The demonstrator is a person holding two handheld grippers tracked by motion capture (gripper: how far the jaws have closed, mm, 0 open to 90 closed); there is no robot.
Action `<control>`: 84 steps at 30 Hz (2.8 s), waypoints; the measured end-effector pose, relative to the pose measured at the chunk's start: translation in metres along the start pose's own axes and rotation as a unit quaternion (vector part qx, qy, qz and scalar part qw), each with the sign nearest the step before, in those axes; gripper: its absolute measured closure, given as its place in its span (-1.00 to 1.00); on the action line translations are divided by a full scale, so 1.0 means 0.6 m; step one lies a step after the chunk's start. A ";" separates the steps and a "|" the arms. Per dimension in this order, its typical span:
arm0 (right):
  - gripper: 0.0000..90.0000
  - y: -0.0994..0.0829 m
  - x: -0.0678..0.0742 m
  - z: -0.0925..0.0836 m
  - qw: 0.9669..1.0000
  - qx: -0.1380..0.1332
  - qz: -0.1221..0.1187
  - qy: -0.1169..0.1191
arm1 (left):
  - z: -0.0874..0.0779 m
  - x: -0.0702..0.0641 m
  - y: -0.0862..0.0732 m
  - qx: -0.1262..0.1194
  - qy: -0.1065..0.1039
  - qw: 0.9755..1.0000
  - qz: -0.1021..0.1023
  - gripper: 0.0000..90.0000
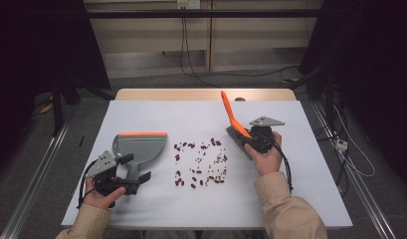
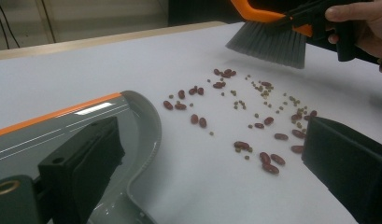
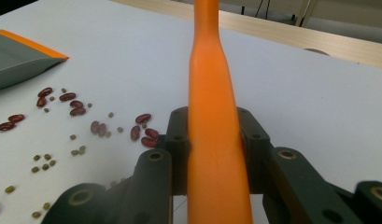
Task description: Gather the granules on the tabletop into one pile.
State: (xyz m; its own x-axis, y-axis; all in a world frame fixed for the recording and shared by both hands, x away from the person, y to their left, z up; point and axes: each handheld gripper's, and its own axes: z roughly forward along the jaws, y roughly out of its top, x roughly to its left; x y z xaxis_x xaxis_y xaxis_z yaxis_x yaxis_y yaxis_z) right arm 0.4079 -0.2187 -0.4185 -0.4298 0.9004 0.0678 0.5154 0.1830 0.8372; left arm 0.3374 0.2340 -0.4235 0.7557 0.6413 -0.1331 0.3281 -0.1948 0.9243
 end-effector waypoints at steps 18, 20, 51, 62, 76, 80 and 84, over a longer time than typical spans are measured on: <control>0.58 0.023 0.008 0.083 0.992 0.005 -0.126 -0.019 | 0.004 0.005 0.002 -0.002 -0.002 1.000 -0.003 -0.89; 0.58 0.019 0.012 0.092 0.991 0.014 -0.134 -0.002 | 0.004 0.006 0.002 -0.005 -0.001 1.000 -0.004 -0.89; 0.57 -0.019 0.092 0.030 0.965 0.038 -0.227 0.123 | 0.002 0.004 0.003 -0.006 0.002 1.000 -0.002 -0.89; 0.57 -0.031 0.110 0.013 0.964 0.032 -0.228 0.133 | 0.003 0.001 0.003 -0.003 -0.001 1.000 0.001 -0.89; 0.58 -0.028 0.105 -0.003 0.969 0.012 -0.195 0.150 | 0.004 0.000 0.004 -0.003 -0.001 1.000 0.000 -0.89; 0.58 -0.007 0.092 0.000 0.972 -0.008 -0.187 0.144 | 0.005 0.000 0.004 -0.003 -0.003 1.000 -0.002 -0.89; 0.58 0.020 0.081 0.024 0.972 -0.021 -0.187 0.142 | 0.007 0.003 0.003 -0.002 -0.002 1.000 -0.003 -0.89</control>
State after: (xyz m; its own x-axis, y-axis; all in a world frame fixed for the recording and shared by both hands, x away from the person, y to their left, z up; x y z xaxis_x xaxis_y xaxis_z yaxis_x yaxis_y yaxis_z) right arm 0.4038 -0.1671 -0.4131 -0.7713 0.6278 -0.1047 0.2548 0.4552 0.8532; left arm 0.3415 0.2316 -0.4233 0.7567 0.6386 -0.1400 0.3305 -0.1888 0.9247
